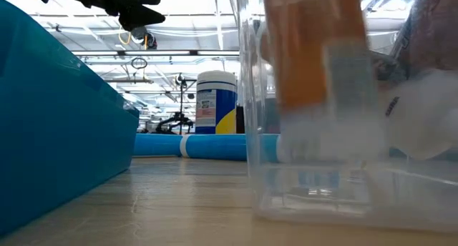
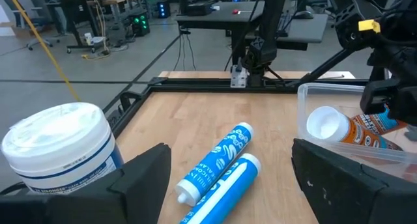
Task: Pick & place silicon tubes, Sealant and Lysol wipes
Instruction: Put the orange sealant into the white bin
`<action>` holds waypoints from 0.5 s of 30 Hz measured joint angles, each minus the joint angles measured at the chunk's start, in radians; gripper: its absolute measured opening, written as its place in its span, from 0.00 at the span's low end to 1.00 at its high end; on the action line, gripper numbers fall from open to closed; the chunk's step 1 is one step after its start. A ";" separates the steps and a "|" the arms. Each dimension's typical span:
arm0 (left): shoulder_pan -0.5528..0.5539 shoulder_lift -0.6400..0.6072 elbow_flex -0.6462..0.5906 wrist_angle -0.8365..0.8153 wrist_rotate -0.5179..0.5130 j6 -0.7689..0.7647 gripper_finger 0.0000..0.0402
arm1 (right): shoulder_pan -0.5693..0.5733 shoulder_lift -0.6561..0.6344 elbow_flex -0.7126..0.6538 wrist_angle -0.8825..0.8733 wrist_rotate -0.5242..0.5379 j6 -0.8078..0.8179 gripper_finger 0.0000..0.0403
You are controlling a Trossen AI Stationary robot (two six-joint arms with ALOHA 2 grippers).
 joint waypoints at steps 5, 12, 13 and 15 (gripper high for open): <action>0.000 0.000 0.000 0.000 0.000 0.000 0.79 | 0.000 0.000 0.000 0.025 0.000 -0.018 0.91; 0.000 0.000 0.000 0.000 0.000 0.000 0.81 | 0.000 -0.024 0.000 0.083 0.018 -0.131 0.96; 0.000 0.000 0.000 0.000 0.000 0.000 0.80 | 0.000 -0.035 0.000 0.083 0.041 -0.158 0.95; 0.000 0.000 0.000 0.000 0.000 0.000 0.80 | 0.000 -0.058 0.000 0.076 0.100 -0.226 0.94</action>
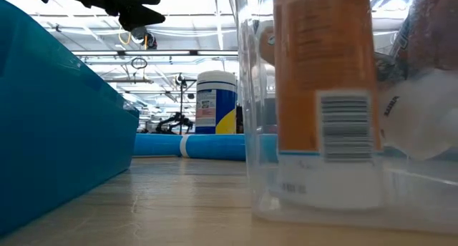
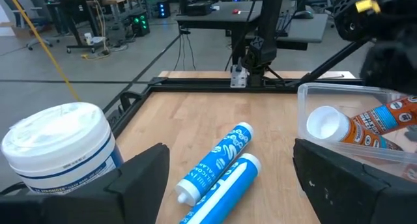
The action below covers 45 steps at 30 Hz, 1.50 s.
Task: Pick & place silicon tubes, Sealant and Lysol wipes
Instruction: Put the orange sealant into the white bin, then put the right blue sealant into the blue bin
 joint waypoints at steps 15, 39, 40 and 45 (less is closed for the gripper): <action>0.000 0.000 0.000 0.001 0.000 0.000 0.81 | 0.000 -0.055 0.000 -0.107 0.453 -0.354 0.94; 0.000 0.000 0.000 0.004 0.000 0.000 0.79 | -0.022 -0.055 0.000 -0.423 0.367 0.050 0.94; 0.000 0.000 0.000 0.004 0.000 0.000 0.79 | -0.017 -0.054 0.000 -0.427 0.367 0.059 0.94; 0.000 0.000 0.000 0.004 0.000 0.000 0.78 | 0.010 -0.053 -0.002 -0.431 0.368 0.087 0.94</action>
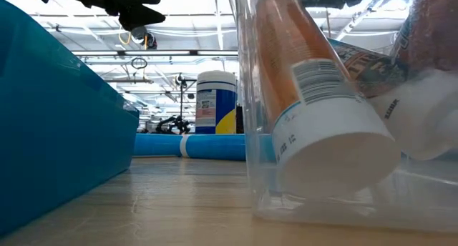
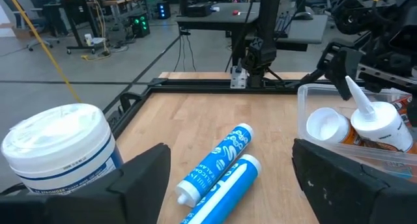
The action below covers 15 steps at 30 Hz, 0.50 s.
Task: Pick & place silicon tubes, Sealant and Lysol wipes
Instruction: Put the right blue sealant into the blue bin
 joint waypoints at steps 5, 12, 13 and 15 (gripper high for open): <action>0.000 0.000 0.000 0.000 0.000 0.000 0.77 | 0.018 0.000 0.000 0.002 0.006 0.007 0.94; 0.000 0.000 0.000 0.000 0.000 0.000 0.80 | 0.069 -0.029 0.000 -0.004 0.004 -0.035 0.94; 0.000 0.000 0.000 0.000 0.000 0.000 0.80 | 0.078 -0.047 0.000 -0.001 0.003 -0.055 0.94; 0.000 0.000 0.000 0.000 0.000 0.000 0.81 | 0.097 -0.088 0.000 0.002 0.003 -0.089 0.94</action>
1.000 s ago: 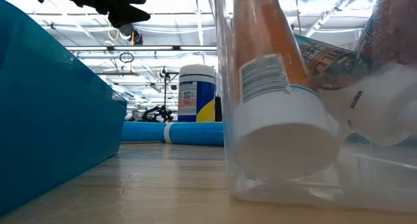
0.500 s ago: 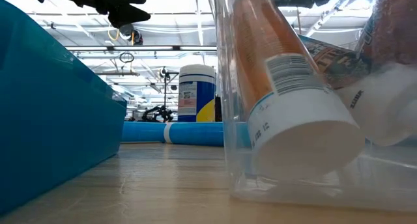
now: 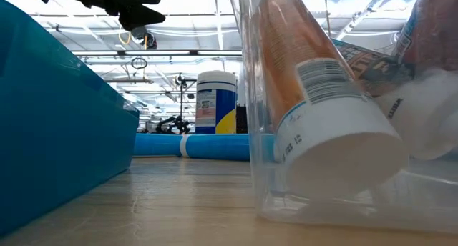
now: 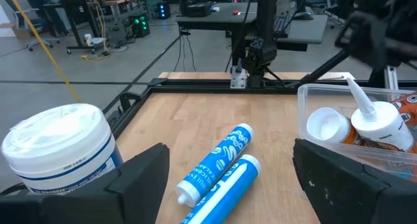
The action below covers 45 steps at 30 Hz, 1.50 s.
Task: Pick & place silicon tubes, Sealant and Lysol wipes
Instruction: Put the right blue sealant into the blue bin
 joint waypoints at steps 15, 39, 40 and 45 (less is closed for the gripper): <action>0.000 0.000 0.000 0.000 0.000 0.000 0.78 | 0.020 -0.154 -0.048 -0.045 -0.091 -0.233 0.94; 0.000 0.000 0.000 0.003 0.000 0.000 0.79 | -0.562 -0.510 -0.221 -0.498 -0.422 0.026 0.94; 0.000 0.000 0.000 0.003 0.000 0.000 0.80 | -0.616 -0.511 -0.221 -0.551 -0.497 0.047 0.94; 0.000 0.000 0.000 0.003 0.000 0.000 0.81 | -0.762 -0.478 -0.295 -0.636 -0.658 0.070 0.94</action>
